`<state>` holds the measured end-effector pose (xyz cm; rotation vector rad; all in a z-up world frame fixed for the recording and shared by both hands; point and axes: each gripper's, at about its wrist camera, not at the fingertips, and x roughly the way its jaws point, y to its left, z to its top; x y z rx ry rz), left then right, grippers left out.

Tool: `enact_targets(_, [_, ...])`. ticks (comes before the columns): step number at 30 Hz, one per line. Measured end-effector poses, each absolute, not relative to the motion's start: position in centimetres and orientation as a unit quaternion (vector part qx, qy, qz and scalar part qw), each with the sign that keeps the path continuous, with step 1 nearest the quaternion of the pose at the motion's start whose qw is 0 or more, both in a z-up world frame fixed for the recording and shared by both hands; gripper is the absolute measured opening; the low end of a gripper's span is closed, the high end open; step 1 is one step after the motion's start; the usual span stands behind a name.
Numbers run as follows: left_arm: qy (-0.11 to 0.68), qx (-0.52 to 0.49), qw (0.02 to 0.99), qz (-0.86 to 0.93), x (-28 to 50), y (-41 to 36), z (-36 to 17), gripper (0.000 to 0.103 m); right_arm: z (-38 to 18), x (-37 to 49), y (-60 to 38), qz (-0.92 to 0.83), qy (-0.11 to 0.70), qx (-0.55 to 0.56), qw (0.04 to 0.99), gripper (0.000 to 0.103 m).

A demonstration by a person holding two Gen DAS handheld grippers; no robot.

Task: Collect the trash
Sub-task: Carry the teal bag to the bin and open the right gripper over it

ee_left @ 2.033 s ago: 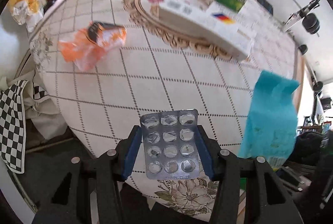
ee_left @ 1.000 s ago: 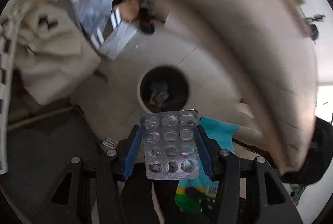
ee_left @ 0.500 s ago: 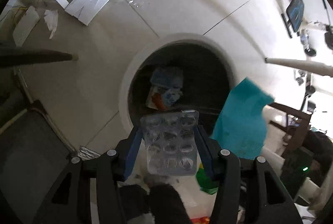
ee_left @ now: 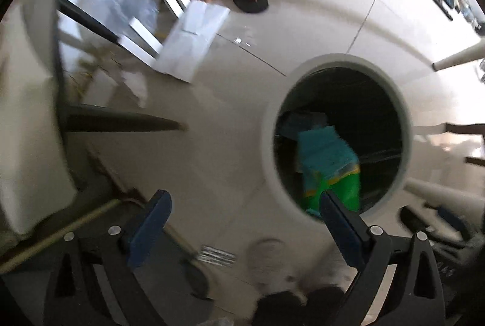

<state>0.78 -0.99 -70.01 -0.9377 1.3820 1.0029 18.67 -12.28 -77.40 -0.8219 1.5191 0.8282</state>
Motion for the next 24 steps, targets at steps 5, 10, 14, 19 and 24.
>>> enact_targets(5, [0.594,-0.367,0.567,0.437,0.5,-2.8,-67.9,0.100,-74.4,17.8,-12.7,0.349,0.607,-0.367,0.612,0.103])
enact_targets(10, [0.587,-0.364,0.570,0.445,0.1,-3.7,-64.8,0.100,-70.6,17.4,-14.0,0.344,0.595,-0.361,0.631,0.103])
enact_targets(14, [0.580,-0.367,0.573,0.448,-0.4,-4.4,-61.8,0.100,-67.5,16.9,-15.1,0.344,0.597,-0.350,0.635,0.103])
enact_targets(19, [0.576,-0.368,0.576,0.447,-1.2,-6.2,-56.9,0.100,-62.2,15.9,-16.4,0.355,0.594,-0.338,0.639,0.103])
enact_targets(24, [0.576,-0.373,0.577,0.443,-1.8,-8.4,-51.3,0.100,-56.4,14.8,-17.7,0.363,0.594,-0.331,0.636,0.103])
